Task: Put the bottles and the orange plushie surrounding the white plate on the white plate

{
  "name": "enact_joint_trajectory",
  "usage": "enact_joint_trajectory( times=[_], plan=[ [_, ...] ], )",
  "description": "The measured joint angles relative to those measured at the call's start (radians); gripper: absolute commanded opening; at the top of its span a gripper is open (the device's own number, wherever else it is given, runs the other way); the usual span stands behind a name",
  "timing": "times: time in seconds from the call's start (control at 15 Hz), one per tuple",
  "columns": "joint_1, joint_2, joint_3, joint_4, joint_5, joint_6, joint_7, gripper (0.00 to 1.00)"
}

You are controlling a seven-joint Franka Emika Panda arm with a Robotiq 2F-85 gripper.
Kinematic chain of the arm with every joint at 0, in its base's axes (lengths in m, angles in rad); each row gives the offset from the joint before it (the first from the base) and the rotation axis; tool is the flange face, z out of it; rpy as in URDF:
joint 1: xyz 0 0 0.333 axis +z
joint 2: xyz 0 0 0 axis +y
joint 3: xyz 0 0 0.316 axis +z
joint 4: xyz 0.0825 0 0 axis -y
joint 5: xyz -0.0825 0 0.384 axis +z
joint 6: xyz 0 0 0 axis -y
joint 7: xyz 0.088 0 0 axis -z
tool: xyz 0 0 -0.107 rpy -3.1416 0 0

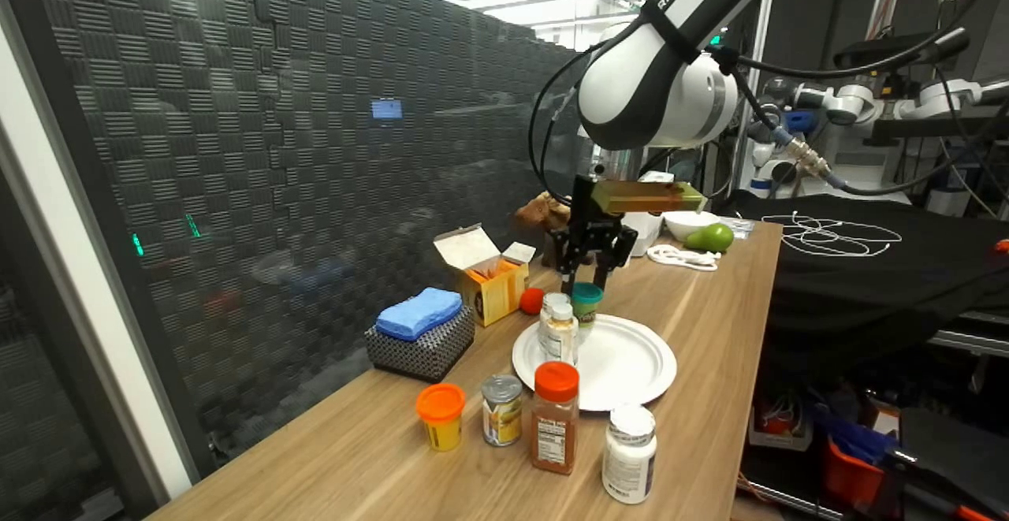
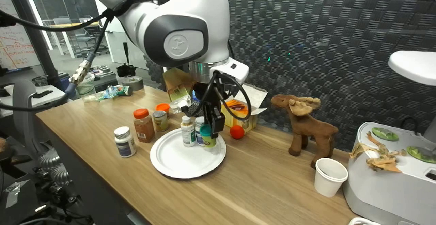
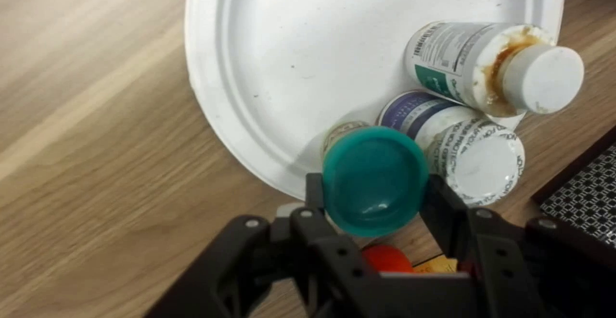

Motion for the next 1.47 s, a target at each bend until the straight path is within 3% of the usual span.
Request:
enact_joint_trajectory(
  times=[0.6, 0.67, 0.87, 0.93, 1.47],
  plan=[
    [0.0, 0.078, 0.006, 0.062, 0.004, -0.002, -0.005, 0.28],
    [0.0, 0.082, 0.004, 0.062, 0.002, -0.003, -0.005, 0.71],
    [0.0, 0.092, 0.001, 0.062, 0.002, -0.015, -0.005, 0.95],
    [0.0, 0.094, 0.001, 0.062, 0.002, -0.019, -0.005, 0.99],
    [0.0, 0.07, -0.024, 0.092, 0.0, -0.016, 0.001, 1.0]
  ],
)
